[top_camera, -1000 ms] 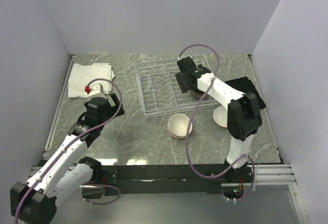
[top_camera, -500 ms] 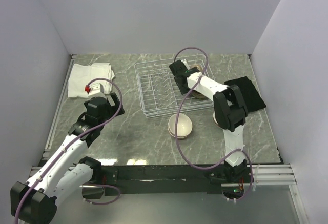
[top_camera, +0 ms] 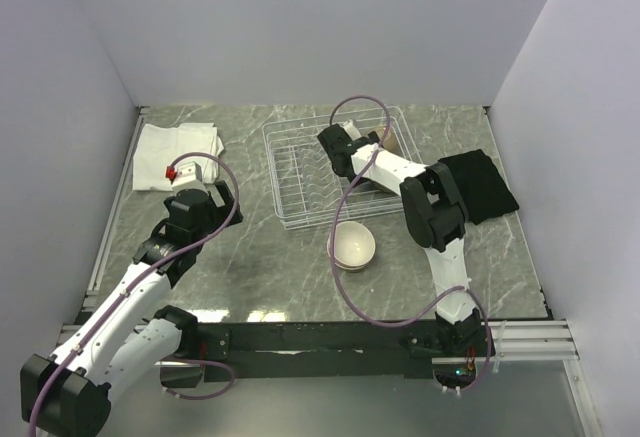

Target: Unload the bowls from the dish rack

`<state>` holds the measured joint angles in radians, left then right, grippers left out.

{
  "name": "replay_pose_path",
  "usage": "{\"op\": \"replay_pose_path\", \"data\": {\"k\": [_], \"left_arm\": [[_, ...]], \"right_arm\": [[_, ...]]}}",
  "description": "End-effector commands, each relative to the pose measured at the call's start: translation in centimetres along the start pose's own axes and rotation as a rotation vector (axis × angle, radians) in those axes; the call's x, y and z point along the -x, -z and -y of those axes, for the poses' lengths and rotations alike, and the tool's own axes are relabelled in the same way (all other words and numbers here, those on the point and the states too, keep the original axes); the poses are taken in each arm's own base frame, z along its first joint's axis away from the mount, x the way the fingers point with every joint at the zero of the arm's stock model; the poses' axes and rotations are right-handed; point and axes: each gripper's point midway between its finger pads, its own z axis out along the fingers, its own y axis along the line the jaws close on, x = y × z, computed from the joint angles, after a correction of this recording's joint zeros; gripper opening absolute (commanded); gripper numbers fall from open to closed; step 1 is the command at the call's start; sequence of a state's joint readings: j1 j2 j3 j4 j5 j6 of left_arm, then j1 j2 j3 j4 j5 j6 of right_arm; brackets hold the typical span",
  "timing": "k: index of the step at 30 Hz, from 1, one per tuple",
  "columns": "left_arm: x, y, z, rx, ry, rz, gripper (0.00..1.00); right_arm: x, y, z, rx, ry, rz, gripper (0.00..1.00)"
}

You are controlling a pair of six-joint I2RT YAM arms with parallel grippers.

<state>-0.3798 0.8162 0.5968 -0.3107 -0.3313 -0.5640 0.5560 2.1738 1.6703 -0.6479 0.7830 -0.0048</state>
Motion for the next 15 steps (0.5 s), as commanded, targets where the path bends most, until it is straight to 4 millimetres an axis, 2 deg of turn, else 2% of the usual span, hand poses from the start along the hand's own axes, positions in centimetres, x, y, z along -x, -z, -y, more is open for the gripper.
{"op": "replay_pose_path", "data": {"k": [1,10,12,15], "left_arm": [[1.9,0.1,0.7,-0.016,0.015,0.051,0.99],[1.7,0.0,0.7,-0.012,0.012,0.042,0.99],[1.7,0.0,0.6,-0.010,0.011,0.041,0.99],[1.8,0.1,0.7,-0.013,0.013,0.043,0.99]], "right_arm": [[-2.3,-1.6,-2.6,0.048,0.045,-0.071,0.91],[-3.1,-1.8,-3.4,0.058,0.082,-0.115,0.98],[-3.0,-1.9,-3.0,0.036,0.082,-0.116,0.97],[-2.5,-1.4,-2.1,0.017,0.063,-0.096,0.88]]}}
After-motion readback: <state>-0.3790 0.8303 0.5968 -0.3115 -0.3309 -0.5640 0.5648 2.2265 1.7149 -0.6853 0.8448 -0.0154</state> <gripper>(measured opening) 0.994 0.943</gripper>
